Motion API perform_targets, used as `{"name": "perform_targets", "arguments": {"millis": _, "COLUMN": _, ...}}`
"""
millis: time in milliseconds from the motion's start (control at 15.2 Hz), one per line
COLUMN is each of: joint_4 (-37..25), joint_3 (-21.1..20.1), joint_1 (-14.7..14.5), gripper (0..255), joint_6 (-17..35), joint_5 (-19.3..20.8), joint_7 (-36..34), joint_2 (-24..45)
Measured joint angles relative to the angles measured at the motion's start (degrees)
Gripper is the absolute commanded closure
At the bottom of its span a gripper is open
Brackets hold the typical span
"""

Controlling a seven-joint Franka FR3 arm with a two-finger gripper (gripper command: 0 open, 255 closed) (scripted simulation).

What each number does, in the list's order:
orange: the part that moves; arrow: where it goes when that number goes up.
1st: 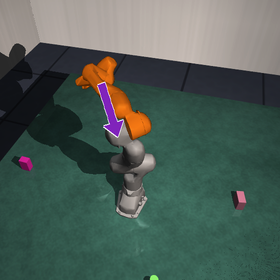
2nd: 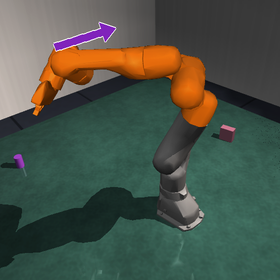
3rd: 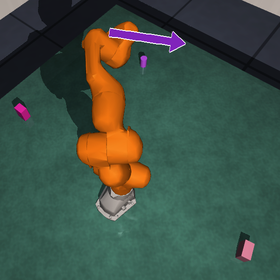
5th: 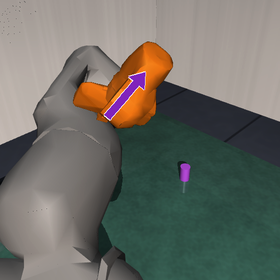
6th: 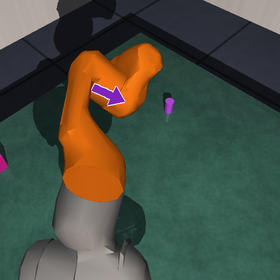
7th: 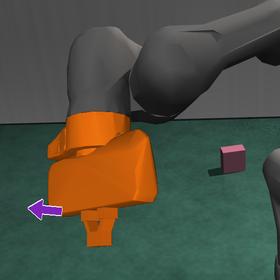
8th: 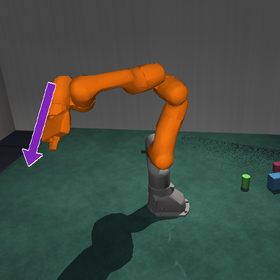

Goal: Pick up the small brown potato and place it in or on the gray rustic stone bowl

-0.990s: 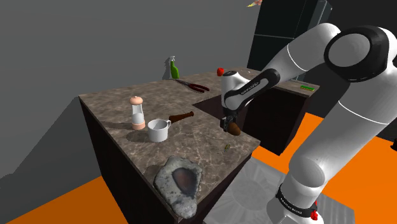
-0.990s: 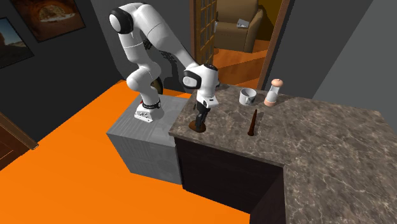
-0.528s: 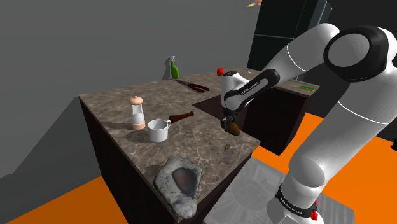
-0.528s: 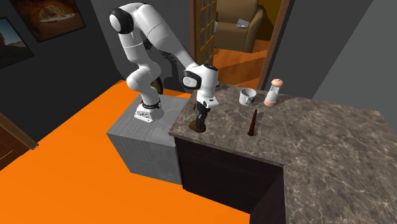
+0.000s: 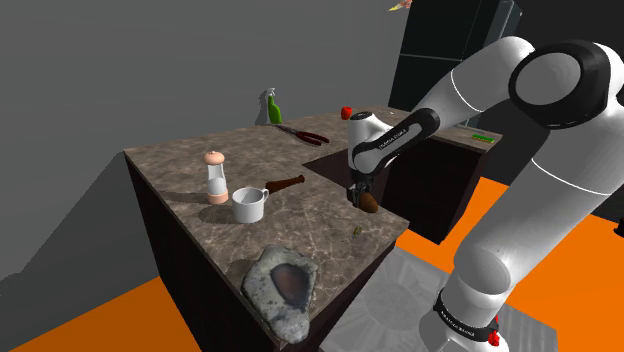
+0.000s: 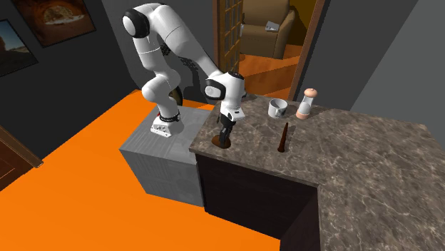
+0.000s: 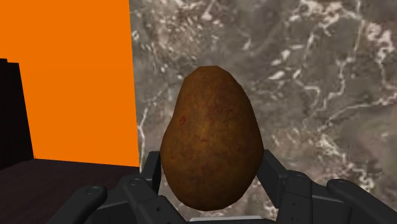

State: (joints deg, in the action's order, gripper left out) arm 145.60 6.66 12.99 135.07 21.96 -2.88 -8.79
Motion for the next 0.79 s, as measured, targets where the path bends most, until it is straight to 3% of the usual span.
{"name": "perform_targets", "arguments": {"millis": 792, "joint_4": -3.56, "joint_3": -0.34, "joint_1": -0.62, "gripper": 255, "joint_6": -9.22, "joint_5": -2.2, "joint_7": 2.91, "joint_2": -5.89}}
